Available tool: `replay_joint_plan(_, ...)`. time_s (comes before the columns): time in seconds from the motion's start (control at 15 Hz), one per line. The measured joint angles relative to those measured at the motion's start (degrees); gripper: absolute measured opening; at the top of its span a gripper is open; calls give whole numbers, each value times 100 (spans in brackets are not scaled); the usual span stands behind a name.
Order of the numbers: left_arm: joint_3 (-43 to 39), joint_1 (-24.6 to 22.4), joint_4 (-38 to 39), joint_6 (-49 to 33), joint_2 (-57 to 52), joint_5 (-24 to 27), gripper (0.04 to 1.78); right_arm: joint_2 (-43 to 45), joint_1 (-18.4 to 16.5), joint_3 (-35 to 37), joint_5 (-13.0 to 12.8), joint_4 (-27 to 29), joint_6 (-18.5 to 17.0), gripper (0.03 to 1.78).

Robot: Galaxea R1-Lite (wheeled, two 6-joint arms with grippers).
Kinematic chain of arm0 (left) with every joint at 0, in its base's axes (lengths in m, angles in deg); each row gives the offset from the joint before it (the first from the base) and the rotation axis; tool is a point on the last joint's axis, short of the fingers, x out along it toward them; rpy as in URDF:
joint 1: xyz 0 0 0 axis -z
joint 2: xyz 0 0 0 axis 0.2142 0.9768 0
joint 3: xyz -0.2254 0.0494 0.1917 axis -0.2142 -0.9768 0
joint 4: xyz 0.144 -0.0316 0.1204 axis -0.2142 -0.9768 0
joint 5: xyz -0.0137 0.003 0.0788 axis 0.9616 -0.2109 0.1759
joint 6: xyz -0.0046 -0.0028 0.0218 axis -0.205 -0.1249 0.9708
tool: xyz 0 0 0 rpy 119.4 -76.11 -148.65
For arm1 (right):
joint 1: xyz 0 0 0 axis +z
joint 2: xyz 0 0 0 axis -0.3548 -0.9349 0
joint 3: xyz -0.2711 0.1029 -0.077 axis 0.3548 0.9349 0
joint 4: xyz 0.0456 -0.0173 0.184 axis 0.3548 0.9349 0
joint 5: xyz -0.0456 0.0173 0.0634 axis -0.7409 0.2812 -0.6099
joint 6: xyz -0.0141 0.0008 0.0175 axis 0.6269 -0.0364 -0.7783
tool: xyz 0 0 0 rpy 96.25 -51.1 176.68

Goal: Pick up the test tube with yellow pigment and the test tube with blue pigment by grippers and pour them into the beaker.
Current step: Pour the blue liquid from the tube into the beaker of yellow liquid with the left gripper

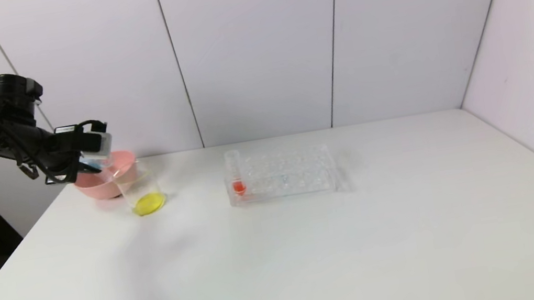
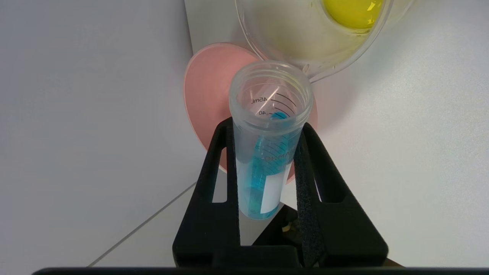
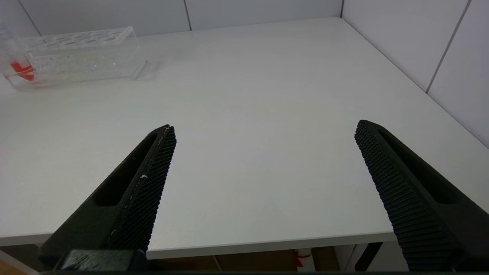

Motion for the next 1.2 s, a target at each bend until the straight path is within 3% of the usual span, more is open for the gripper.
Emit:
replay_joint_plan(0.6, 0, 61, -174, -154, -45, -98, 44, 0, 2, 0, 0, 1, 0, 171)
replay_joint_plan(1.2, 0, 133, -477, -336, -141, -557, 44, 0, 0, 0, 2, 0, 2, 171)
